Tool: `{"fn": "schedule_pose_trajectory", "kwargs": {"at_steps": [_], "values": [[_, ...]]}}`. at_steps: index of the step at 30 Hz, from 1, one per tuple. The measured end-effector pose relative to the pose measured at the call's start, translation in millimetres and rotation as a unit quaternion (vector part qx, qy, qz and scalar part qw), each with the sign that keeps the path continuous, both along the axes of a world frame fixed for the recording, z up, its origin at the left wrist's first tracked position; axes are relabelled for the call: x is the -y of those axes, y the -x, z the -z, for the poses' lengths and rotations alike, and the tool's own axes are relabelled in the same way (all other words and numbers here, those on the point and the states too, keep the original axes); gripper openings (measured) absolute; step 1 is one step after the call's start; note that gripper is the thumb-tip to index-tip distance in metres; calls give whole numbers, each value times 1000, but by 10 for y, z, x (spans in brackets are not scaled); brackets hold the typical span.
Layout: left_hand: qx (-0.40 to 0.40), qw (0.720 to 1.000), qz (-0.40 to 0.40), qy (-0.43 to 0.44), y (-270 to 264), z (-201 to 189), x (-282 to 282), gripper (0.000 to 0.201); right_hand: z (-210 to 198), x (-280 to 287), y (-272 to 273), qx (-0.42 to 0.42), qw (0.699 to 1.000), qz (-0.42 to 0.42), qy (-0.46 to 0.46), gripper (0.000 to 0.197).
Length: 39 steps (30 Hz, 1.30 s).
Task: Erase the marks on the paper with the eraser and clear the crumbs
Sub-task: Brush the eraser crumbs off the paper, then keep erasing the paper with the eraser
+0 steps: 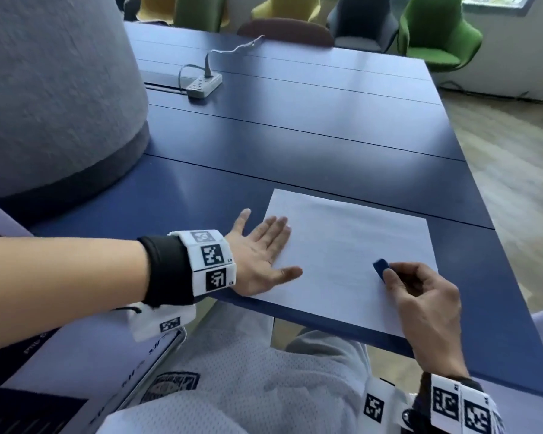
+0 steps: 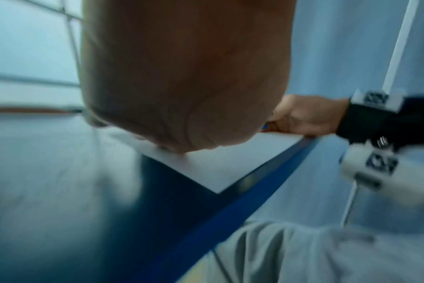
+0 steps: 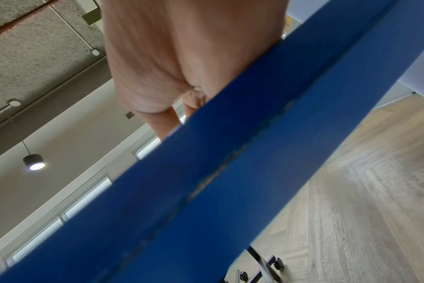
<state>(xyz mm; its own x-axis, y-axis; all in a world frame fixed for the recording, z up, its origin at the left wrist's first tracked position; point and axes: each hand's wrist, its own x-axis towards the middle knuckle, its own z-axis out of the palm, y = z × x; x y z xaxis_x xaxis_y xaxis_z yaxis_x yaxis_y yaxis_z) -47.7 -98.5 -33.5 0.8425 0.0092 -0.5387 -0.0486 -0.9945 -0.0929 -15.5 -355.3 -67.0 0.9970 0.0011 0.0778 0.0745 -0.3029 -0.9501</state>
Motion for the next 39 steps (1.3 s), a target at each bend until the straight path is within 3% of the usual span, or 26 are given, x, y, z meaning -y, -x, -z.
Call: {"fn": "schedule_pose_trajectory", "kwargs": {"at_steps": [3, 7, 10, 17, 23, 32, 39], "values": [[16, 997, -63, -40, -25, -58, -133, 96, 6, -1, 13, 0, 1000, -2, -5, 7], [11, 998, 45, -37, -86, -80, -110, 86, -1, -5, 7, 3, 1000, 1, -3, 7], [34, 998, -18, -52, -239, -87, -131, 92, -1, -7, 19, 2, 1000, 2, 1, 6], [63, 989, 48, 129, -729, -213, 68, 86, 15, 3, 8, -2, 1000, 7, 21, 2], [97, 985, 78, 123, -953, -193, 19, 77, -170, 3, -95, -68, 997, -24, 20, 3], [39, 993, 92, 68, -1177, -263, 98, 95, -558, -300, -991, -50, 955, -114, 269, 9], [48, 992, 113, 39, -1235, -248, 187, 93, -456, -561, -1244, -68, 936, -141, 315, 5]]}}
